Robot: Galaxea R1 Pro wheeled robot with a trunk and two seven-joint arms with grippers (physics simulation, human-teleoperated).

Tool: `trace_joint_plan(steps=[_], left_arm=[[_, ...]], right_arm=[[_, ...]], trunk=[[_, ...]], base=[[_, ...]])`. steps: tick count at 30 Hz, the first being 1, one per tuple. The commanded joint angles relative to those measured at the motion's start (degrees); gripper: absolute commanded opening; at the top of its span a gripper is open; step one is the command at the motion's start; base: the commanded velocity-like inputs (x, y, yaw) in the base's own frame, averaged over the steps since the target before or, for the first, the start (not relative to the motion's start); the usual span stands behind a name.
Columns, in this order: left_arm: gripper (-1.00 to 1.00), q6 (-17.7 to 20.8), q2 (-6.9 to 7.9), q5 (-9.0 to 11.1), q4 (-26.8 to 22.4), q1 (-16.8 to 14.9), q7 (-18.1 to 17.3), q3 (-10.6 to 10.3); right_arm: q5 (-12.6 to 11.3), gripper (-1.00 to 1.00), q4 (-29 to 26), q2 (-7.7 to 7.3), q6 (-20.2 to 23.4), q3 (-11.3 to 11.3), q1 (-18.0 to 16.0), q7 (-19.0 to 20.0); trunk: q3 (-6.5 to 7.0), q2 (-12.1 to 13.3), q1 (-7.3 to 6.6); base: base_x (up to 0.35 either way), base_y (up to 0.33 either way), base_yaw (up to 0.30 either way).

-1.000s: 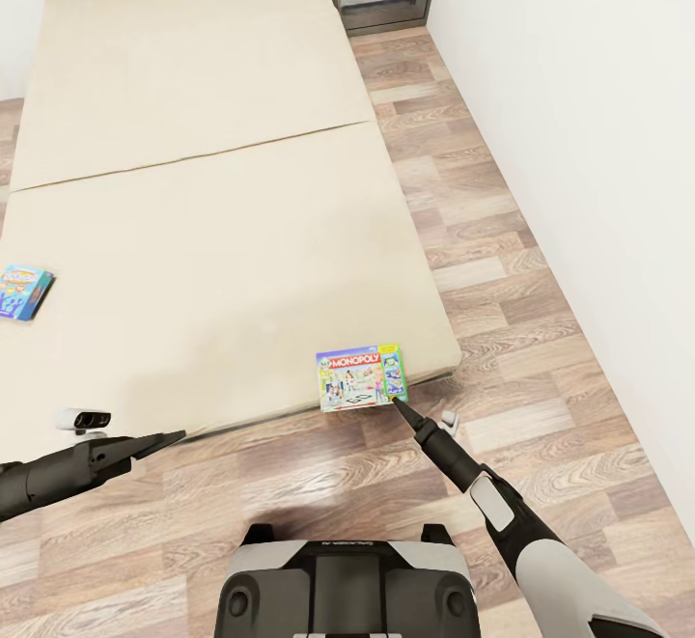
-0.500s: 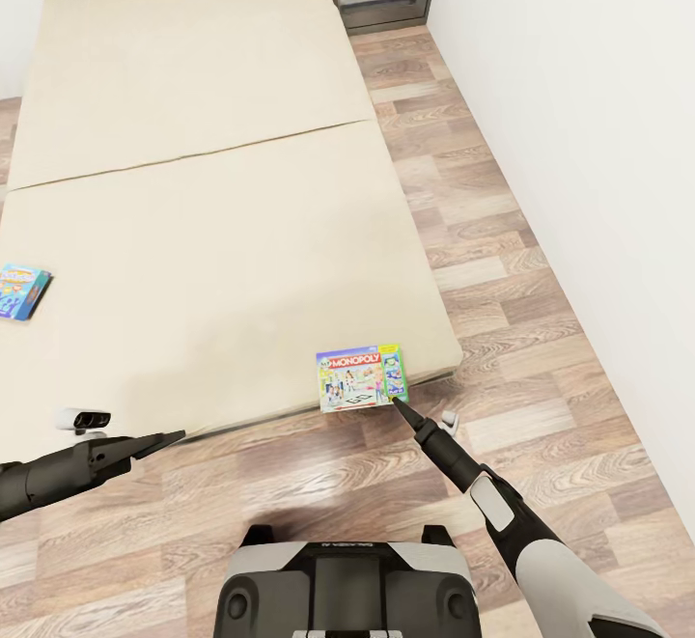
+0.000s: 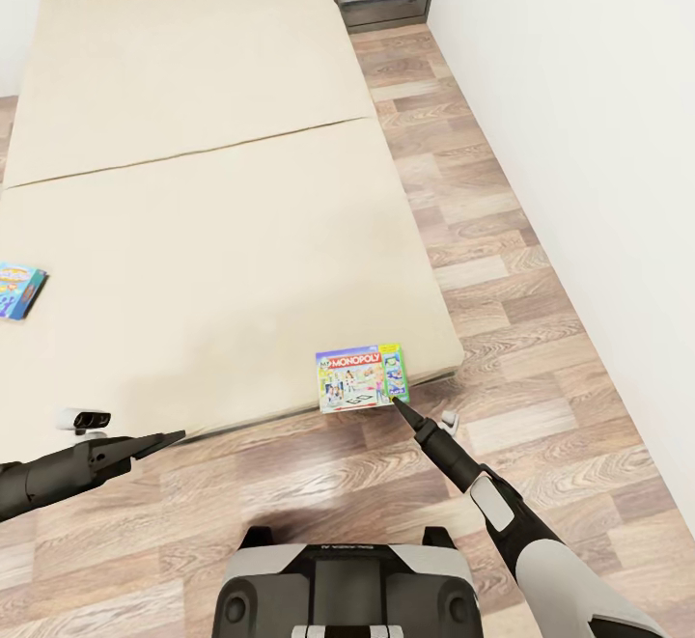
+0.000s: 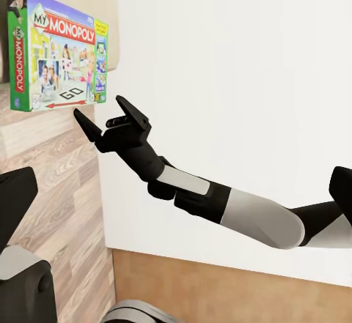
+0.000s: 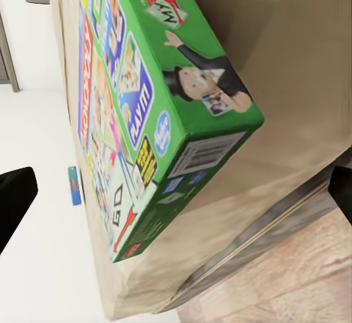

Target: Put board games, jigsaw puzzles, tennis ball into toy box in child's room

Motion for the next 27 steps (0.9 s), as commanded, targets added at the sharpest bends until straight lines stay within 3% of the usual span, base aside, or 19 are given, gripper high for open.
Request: trace_joint_plan(steps=[1, 27], left_arm=[[1.0, 0.6, 0.02, 0.0, 0.0, 0.0, -0.2, 0.0], [1.0, 0.6, 0.04, 0.0, 0.0, 0.0, -0.2, 0.2]], right_arm=[[-0.2, 1.0, 0.0, 0.03, 0.6, -0.2, 0.0, 0.2], [-0.2, 1.0, 0.0, 0.12, 0.6, -0.2, 0.0, 0.2]], trunk=[[-0.02, 0.0, 0.0], [-0.02, 0.0, 0.0]], base=[[0.0, 0.0, 0.0], [0.017, 0.009, 0.0]])
